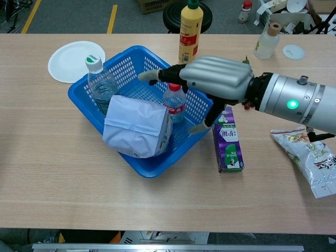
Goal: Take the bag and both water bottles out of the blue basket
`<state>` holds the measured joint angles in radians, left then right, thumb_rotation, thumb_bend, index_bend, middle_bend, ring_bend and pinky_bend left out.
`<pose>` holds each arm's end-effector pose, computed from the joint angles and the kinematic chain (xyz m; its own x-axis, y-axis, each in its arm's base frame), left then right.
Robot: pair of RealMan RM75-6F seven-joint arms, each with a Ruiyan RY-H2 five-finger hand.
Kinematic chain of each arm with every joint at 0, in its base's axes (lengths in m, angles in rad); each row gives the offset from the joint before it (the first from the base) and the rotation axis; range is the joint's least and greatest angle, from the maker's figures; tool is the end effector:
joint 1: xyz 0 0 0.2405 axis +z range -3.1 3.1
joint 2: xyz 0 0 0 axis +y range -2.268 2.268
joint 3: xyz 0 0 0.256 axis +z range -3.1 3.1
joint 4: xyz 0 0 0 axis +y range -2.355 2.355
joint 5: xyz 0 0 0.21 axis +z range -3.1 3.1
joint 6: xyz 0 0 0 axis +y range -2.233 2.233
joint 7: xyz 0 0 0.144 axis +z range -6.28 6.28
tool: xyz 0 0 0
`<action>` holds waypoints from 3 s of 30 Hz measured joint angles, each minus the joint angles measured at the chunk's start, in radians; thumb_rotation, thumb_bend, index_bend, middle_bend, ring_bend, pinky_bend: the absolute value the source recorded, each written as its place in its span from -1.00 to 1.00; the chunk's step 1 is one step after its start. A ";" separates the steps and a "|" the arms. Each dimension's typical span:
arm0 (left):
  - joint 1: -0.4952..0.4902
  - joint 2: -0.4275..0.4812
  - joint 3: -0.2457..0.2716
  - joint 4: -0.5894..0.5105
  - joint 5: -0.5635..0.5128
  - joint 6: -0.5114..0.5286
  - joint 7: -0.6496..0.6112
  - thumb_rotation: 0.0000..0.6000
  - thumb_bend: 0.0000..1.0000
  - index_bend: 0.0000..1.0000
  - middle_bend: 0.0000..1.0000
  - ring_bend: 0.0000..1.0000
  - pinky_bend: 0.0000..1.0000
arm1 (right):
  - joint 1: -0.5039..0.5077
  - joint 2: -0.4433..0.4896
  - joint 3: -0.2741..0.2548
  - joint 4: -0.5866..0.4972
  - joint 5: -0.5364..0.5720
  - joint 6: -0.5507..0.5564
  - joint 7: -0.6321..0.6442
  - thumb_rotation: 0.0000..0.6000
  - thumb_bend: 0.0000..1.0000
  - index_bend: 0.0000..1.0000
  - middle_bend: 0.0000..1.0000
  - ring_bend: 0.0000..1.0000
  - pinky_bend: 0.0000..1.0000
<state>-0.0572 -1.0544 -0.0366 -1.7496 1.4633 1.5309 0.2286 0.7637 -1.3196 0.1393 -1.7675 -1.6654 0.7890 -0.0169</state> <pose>-0.2969 0.1681 0.1731 0.5324 -0.0040 0.8465 0.8455 0.0490 -0.5316 -0.0825 -0.2768 0.0091 0.5151 -0.3293 0.7914 -0.6233 -0.7777 0.0821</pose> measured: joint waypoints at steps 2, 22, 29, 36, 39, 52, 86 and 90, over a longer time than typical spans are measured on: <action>0.004 0.002 0.001 0.000 0.004 0.005 -0.005 1.00 -0.54 -0.61 -0.45 -0.53 -0.29 | 0.021 -0.025 0.009 0.010 0.013 -0.013 -0.032 1.00 -1.00 -1.00 -0.68 -0.67 -0.25; 0.030 0.027 0.005 -0.013 0.027 0.040 -0.031 1.00 -0.54 -0.61 -0.45 -0.53 -0.29 | 0.168 -0.232 0.051 0.156 0.189 -0.092 -0.175 1.00 -0.76 0.30 0.15 0.11 0.54; 0.027 0.023 0.003 -0.011 0.025 0.030 -0.026 1.00 -0.54 -0.61 -0.45 -0.53 -0.29 | 0.160 -0.243 0.045 0.191 0.160 -0.018 -0.083 1.00 -0.69 0.41 0.24 0.27 0.71; 0.024 0.022 -0.005 -0.010 0.016 0.026 -0.025 1.00 -0.54 -0.61 -0.45 -0.53 -0.29 | 0.142 -0.185 0.042 0.166 0.087 0.093 0.071 1.00 -0.69 0.41 0.24 0.27 0.71; 0.021 0.022 -0.007 -0.007 0.016 0.023 -0.028 1.00 -0.54 -0.61 -0.45 -0.53 -0.29 | 0.127 -0.138 0.043 0.141 0.053 0.158 0.119 1.00 -0.70 0.41 0.24 0.27 0.71; 0.013 0.017 -0.014 0.016 0.013 0.012 -0.046 1.00 -0.54 -0.61 -0.45 -0.52 -0.29 | 0.007 0.126 0.049 0.006 -0.014 0.387 0.220 1.00 -0.71 0.41 0.24 0.27 0.71; -0.010 -0.017 -0.011 0.050 0.008 -0.028 -0.061 1.00 -0.54 -0.61 -0.45 -0.53 -0.31 | -0.151 0.350 -0.083 0.089 0.428 0.099 -0.365 1.00 -0.96 -0.82 -0.51 -0.67 -0.36; -0.011 -0.018 -0.012 0.050 0.008 -0.028 -0.060 1.00 -0.54 -0.61 -0.45 -0.53 -0.31 | -0.143 0.352 -0.079 0.067 0.442 0.093 -0.370 1.00 -1.00 -0.95 -0.61 -0.72 -0.38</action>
<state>-0.0682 -1.0723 -0.0489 -1.6994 1.4715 1.5034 0.1686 0.6202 -0.9677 0.0603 -1.7001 -1.2237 0.8820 -0.3866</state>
